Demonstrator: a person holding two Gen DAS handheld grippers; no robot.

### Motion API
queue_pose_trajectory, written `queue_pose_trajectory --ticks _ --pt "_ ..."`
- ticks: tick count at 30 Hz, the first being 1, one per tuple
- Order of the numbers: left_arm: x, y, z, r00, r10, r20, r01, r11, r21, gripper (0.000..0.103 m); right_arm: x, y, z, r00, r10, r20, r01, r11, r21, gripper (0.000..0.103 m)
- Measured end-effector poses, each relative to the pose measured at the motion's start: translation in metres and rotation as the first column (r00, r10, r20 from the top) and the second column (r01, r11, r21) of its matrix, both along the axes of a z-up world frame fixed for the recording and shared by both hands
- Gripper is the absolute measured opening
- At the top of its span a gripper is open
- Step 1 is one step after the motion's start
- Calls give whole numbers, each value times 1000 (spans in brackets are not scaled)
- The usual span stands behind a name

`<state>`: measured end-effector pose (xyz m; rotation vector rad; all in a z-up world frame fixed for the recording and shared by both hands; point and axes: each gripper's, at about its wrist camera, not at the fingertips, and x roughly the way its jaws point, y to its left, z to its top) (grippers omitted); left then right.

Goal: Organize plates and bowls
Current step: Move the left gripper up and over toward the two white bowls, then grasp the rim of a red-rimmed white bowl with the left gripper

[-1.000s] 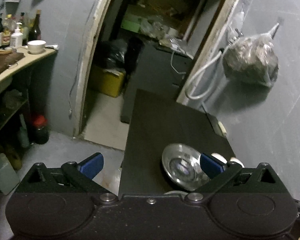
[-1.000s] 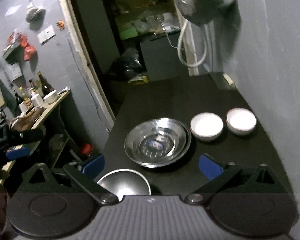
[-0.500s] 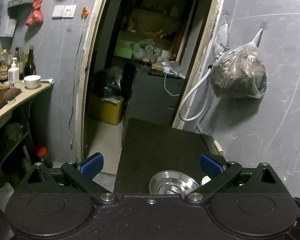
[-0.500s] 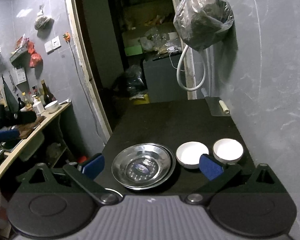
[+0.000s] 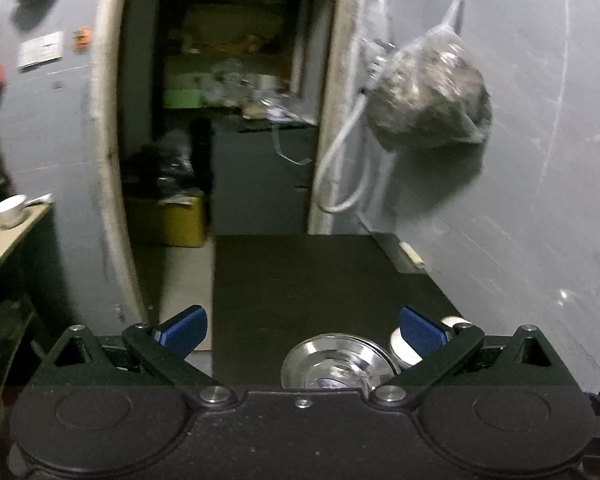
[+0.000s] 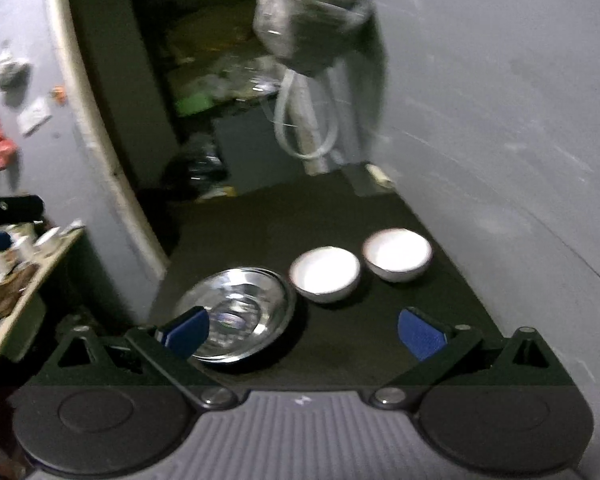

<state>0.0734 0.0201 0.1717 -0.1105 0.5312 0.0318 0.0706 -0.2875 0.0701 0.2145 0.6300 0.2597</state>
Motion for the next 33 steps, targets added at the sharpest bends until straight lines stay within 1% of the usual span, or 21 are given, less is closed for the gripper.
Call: queue_pose_trajectory --ticks 5,7,10,12,13,14,16,19,21,25,28,30,31,33 --pt "23 5 -7 993 -118 13 118 993 -7 102 -12 2 3 992 -127 -11 127 992 4 103" --pt "31 6 -14 983 -182 18 182 983 -8 102 -18 8 4 984 -178 -22 177 983 -42 103" --pt "40 8 -29 962 -267 61 268 963 -22 102 -29 19 9 975 -220 0 218 967 -129 103" --pt "50 3 -40 963 -266 43 267 963 -30 102 -32 25 12 973 -232 -20 224 957 -181 103" --pt "54 2 -43 965 -261 36 263 964 -50 102 -33 27 13 972 -234 -25 225 955 -191 103" --pt "58 2 -48 964 -263 32 265 960 -86 102 -33 29 15 972 -232 -25 223 956 -192 103" --pt "65 2 -57 960 -279 8 278 952 -127 102 -29 33 14 973 -227 -34 215 953 -213 103" --pt "76 -4 -71 955 -293 -46 286 950 -124 102 -18 33 11 973 -223 -53 204 948 -245 103" --pt "84 -8 -76 952 -299 -64 291 950 -109 102 -7 30 7 973 -223 -62 203 952 -231 103" --pt "108 -21 -81 951 -294 -100 290 955 -56 102 32 15 -6 968 -229 -103 209 962 -174 103" --pt "135 -37 -86 936 -322 -140 325 946 0 102 61 2 -18 965 -222 -142 212 974 -77 103" --pt "155 -50 -93 928 -331 -172 341 939 36 102 80 -6 -32 957 -219 -190 219 975 -22 103" --pt "166 -57 -96 924 -332 -187 347 937 50 102 88 -9 -38 953 -215 -213 220 975 -1 103" --pt "184 -71 -106 911 -352 -215 377 922 84 102 103 -15 -51 947 -205 -248 220 975 34 103"
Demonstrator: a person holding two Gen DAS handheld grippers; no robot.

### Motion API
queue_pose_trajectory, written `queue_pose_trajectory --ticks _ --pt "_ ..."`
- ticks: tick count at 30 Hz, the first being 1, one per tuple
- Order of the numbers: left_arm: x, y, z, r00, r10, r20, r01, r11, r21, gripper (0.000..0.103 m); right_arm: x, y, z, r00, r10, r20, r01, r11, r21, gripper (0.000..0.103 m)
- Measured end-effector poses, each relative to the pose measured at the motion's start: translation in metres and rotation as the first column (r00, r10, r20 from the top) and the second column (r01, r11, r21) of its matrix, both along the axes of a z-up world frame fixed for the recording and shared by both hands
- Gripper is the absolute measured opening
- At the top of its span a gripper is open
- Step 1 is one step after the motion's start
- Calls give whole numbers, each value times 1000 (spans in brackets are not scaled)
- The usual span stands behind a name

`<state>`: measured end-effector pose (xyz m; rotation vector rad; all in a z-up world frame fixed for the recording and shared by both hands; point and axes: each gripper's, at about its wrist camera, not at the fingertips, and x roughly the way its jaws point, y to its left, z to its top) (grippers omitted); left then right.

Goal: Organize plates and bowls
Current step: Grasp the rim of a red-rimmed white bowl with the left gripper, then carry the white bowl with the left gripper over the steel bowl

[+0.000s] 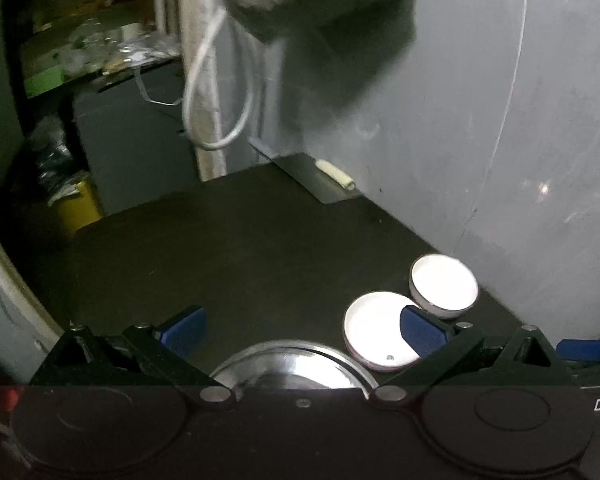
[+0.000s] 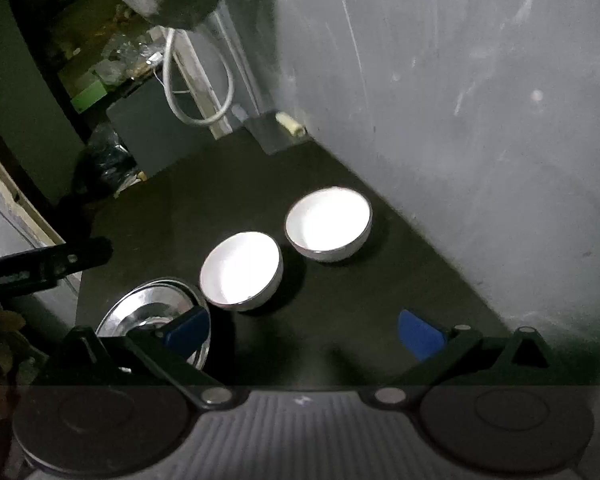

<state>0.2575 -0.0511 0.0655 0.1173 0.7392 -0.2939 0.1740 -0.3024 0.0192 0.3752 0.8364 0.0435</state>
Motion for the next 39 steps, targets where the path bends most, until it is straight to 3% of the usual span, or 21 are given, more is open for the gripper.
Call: queue_pose_trajectory --ticks 8,12,20,23,27,29,31,36,39 --pt "57 -33 -44 992 -67 -109 83 986 144 102 36 -8 -35 998 28 -52 -25 997 70 102" --pt "80 -37 -59 975 -104 -195 129 984 123 97 50 -9 -44 999 38 -18 -36 993 112 84" --pt "98 -41 -70 960 -105 -261 138 984 111 87 77 -4 -56 995 98 -35 -92 984 151 65" --pt "99 -43 -72 953 -102 -285 139 984 111 73 82 -2 -60 992 116 -48 -107 980 171 60" --pt "100 -43 -74 941 -101 -324 137 986 93 44 87 2 -63 989 135 -53 -123 974 188 49" --pt "101 -43 -74 934 -99 -342 135 987 82 37 90 4 -65 988 142 -59 -128 973 193 45" --pt "100 -44 -75 926 -100 -365 135 988 71 22 92 6 -67 986 149 -71 -133 971 198 42" --pt "95 -47 -78 912 -124 -391 150 988 35 9 90 8 -67 986 156 -64 -138 966 219 29" --pt "90 -50 -77 917 -124 -380 151 988 42 7 90 11 -66 987 148 -68 -131 968 212 27"
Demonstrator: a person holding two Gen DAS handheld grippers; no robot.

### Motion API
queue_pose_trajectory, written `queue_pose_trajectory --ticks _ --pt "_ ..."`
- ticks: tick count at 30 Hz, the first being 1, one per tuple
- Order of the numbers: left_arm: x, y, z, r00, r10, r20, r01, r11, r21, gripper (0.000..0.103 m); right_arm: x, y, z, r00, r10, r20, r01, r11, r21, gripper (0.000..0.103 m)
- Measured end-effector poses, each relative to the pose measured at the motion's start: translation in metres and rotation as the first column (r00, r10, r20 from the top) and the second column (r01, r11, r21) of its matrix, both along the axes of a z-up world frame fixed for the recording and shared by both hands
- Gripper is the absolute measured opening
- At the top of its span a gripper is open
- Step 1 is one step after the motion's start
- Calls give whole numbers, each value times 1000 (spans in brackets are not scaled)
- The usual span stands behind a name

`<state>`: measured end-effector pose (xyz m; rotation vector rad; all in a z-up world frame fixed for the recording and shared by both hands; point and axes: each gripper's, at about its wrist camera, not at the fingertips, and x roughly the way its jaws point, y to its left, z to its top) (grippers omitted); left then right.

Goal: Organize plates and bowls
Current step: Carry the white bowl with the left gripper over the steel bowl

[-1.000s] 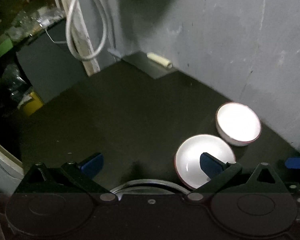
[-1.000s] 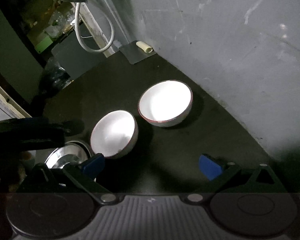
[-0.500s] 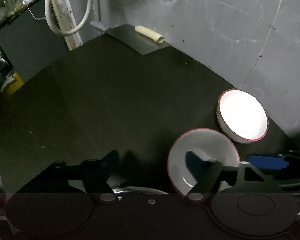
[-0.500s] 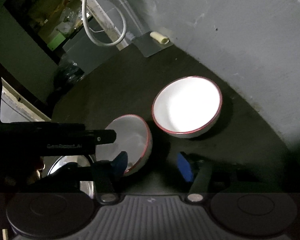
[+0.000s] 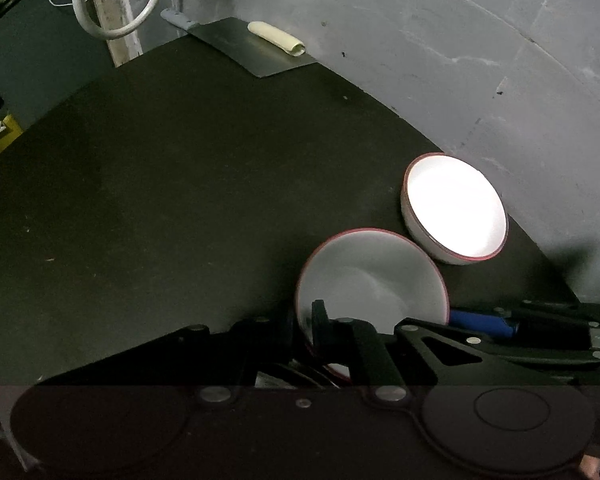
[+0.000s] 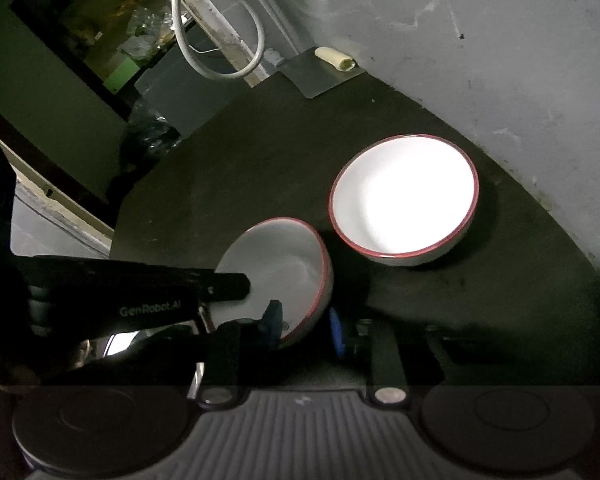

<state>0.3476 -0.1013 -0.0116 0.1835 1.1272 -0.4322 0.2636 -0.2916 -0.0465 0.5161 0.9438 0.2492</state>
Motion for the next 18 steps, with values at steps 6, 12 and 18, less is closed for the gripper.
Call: queue_pose_trajectory --ticks 6,12,18 --pt "-12 1 17 999 -16 41 18 998 -66 6 -19 -4 11 998 -59 26 59 998 -2 25" --pt "-48 9 54 993 -24 118 39 991 -125 6 -56 -3 45 989 -105 109 107 994 -16 25" --pt "-99 40 82 984 33 172 0 981 -192 6 -94 16 72 986 -70 149 75 997 -25 25"
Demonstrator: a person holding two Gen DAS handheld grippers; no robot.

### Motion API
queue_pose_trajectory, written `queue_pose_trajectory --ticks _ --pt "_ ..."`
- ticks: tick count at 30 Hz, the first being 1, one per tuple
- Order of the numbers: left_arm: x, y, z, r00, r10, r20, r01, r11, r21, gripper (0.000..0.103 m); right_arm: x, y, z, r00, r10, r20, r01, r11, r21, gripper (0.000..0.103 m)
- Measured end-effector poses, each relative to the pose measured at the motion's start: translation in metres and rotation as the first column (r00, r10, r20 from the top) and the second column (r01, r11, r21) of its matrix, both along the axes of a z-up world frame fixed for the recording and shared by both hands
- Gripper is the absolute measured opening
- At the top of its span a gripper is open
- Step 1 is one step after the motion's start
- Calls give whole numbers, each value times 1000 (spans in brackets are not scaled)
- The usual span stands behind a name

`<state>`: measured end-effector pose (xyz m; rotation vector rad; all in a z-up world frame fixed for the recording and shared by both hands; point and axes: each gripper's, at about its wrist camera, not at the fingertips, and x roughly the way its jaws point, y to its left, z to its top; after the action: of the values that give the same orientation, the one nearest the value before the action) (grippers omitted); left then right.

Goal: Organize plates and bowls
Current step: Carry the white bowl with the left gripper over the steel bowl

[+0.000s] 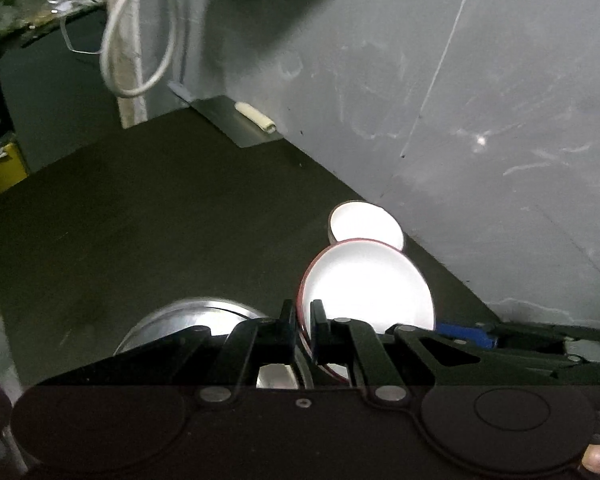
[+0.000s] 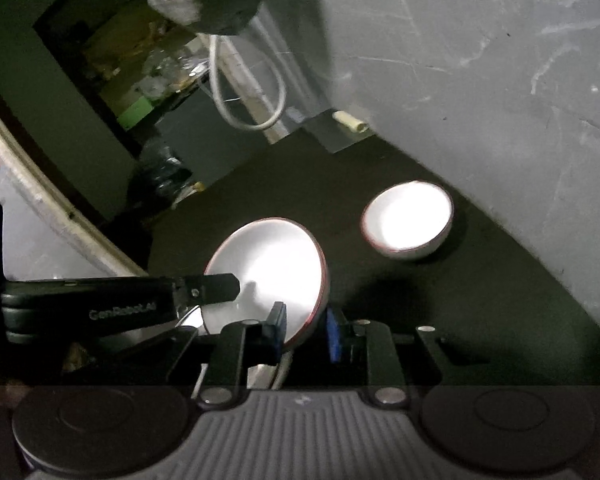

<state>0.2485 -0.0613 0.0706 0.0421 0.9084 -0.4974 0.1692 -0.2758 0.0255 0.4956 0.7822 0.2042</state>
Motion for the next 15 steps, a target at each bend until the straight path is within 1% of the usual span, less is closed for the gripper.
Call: queue_pose_trajectory --ticks 3,6,8,11,15 --pt "-28 21 7 999 45 9 -44 998 -39 6 -20 15 9 1000 28 13 -28 1000 -4 25" --pt "-55 40 9 996 83 13 -82 995 -58 6 -38 32 14 998 67 18 -67 998 -16 25" --pt "-71 54 8 994 109 1 -109 992 -69 6 -49 41 16 995 99 12 -99 995 -23 25" --pt "-93 71 4 988 152 -24 -153 985 -81 6 -63 54 17 988 153 -14 -154 988 -24 25" --pt "-120 89 -9 975 211 -66 -217 971 -100 6 -78 72 14 971 230 -68 -233 971 -46 25"
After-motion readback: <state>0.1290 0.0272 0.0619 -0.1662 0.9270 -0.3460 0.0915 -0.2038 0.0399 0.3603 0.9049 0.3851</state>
